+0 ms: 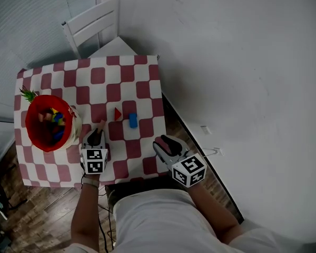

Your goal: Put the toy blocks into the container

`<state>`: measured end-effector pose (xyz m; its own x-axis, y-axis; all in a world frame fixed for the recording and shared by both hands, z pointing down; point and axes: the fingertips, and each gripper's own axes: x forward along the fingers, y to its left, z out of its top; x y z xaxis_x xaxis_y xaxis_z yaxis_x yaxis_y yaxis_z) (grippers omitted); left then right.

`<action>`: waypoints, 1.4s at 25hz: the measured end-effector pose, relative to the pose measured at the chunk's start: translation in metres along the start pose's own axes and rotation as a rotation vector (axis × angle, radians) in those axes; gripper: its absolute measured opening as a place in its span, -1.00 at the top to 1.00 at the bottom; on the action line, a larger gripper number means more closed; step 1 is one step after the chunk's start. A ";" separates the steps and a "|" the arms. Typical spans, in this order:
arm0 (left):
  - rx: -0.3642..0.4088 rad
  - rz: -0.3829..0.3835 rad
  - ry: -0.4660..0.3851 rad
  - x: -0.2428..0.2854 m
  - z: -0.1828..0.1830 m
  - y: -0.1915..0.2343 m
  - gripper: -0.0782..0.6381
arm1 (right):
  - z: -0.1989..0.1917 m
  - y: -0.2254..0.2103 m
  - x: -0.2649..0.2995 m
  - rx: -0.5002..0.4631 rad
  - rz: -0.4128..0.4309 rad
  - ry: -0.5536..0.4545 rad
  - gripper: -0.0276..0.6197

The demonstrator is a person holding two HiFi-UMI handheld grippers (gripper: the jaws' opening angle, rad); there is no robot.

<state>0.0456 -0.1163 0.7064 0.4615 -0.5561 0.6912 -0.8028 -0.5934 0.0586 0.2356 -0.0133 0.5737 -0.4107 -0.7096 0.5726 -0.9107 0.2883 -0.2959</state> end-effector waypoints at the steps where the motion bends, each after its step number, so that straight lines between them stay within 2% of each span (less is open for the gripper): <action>1: 0.000 -0.002 0.002 -0.001 0.000 -0.001 0.60 | 0.001 0.001 0.000 -0.002 0.001 0.000 0.42; 8: -0.020 -0.004 0.002 -0.019 -0.001 0.006 0.61 | 0.015 0.014 0.008 -0.013 0.031 -0.010 0.42; 16: -0.058 0.027 -0.023 -0.069 0.005 0.019 0.61 | 0.034 0.050 0.026 -0.037 0.117 -0.027 0.42; 21: -0.017 0.057 -0.029 -0.105 0.005 0.024 0.61 | 0.043 0.080 0.039 -0.042 0.178 -0.041 0.42; 29: -0.051 0.093 -0.058 -0.159 0.007 0.039 0.61 | 0.055 0.128 0.059 -0.080 0.276 -0.058 0.42; 35: -0.096 0.128 -0.092 -0.203 0.011 0.053 0.61 | 0.060 0.152 0.069 -0.108 0.307 -0.067 0.42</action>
<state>-0.0867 -0.0419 0.5611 0.3824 -0.6766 0.6292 -0.8873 -0.4589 0.0458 0.0713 -0.0572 0.5220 -0.6659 -0.6188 0.4168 -0.7460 0.5590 -0.3620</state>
